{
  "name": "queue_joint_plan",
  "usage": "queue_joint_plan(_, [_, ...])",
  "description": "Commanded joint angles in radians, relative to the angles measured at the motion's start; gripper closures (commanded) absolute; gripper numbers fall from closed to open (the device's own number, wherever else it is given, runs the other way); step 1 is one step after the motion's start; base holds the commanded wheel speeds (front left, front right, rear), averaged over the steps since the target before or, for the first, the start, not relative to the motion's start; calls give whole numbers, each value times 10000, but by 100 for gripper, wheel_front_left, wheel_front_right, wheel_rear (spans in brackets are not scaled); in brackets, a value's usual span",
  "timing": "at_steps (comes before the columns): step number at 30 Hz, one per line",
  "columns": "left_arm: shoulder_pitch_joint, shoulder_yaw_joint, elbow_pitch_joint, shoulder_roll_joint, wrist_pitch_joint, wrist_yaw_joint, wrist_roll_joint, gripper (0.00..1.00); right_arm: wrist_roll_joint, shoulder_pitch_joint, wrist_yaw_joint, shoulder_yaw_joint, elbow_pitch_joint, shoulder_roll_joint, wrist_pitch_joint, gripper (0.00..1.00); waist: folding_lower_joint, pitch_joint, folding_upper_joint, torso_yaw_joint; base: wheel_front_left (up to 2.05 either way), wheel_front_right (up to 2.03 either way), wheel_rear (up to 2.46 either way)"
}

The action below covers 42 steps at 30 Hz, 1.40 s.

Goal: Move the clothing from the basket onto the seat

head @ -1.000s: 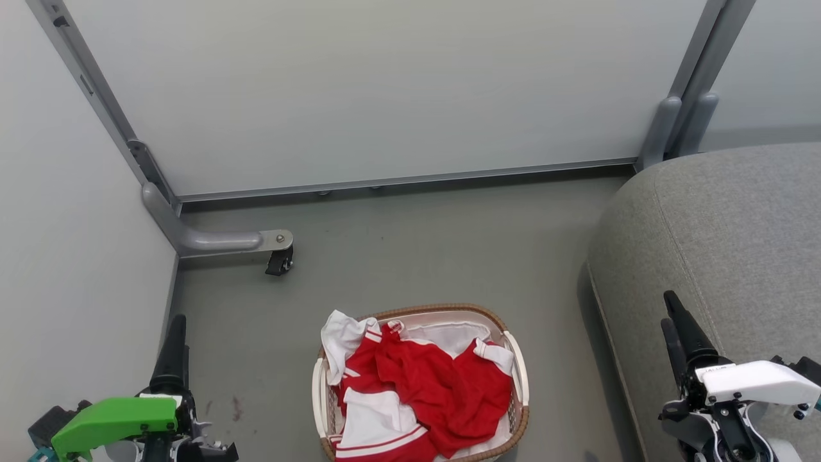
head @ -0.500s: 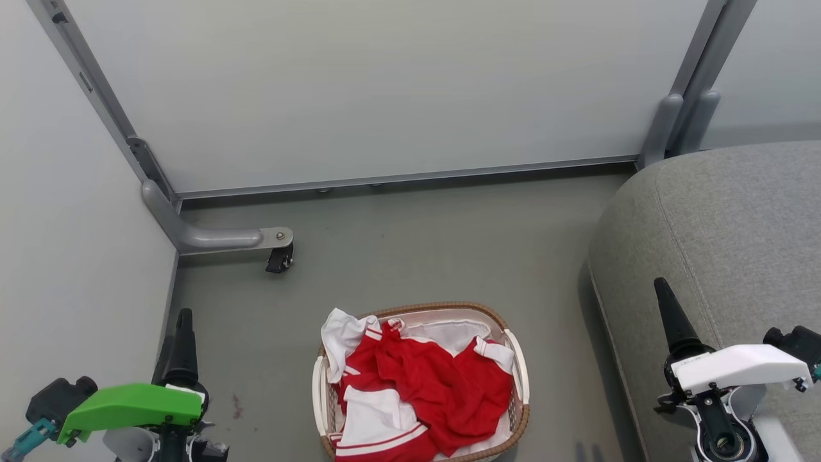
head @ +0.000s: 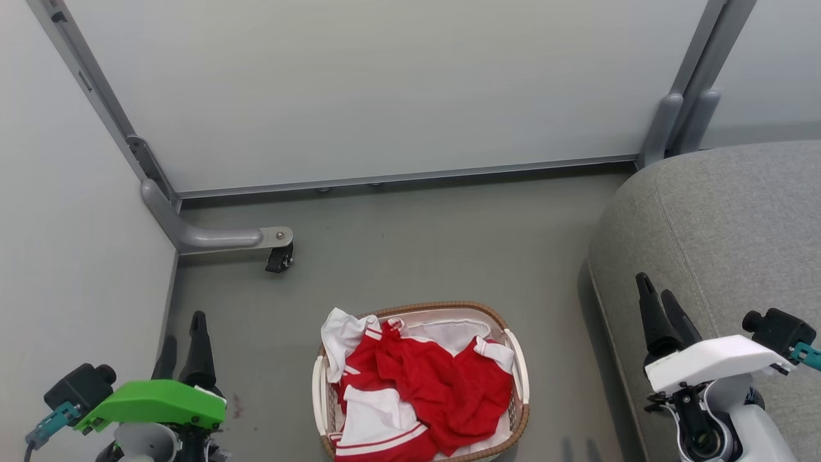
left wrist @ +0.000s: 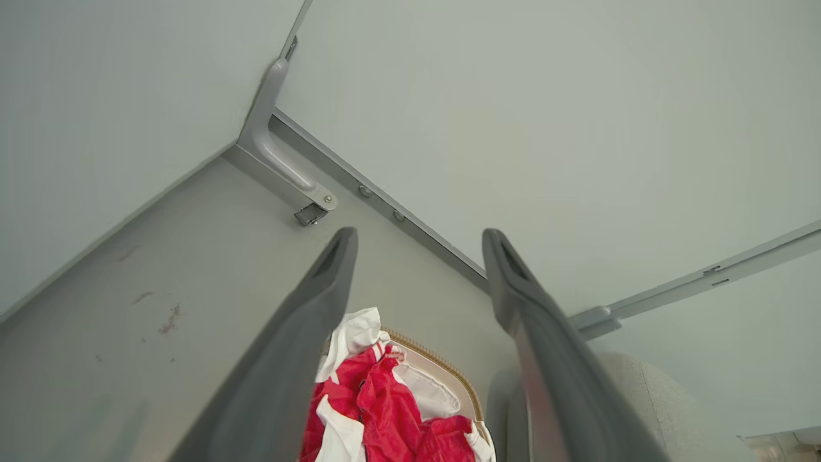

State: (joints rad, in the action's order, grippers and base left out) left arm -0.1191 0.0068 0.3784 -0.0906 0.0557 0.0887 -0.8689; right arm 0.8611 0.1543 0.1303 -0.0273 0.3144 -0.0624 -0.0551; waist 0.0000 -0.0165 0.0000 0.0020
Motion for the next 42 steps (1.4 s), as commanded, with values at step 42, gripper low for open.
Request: queue_joint_plan(42, [-375, -603, 765, -181, 1267, -263, 4869, 0, -5935, 490, 4, 372, 678, 123, -1268, 0, 0, -33, 0, -20, 0, 0, 0])
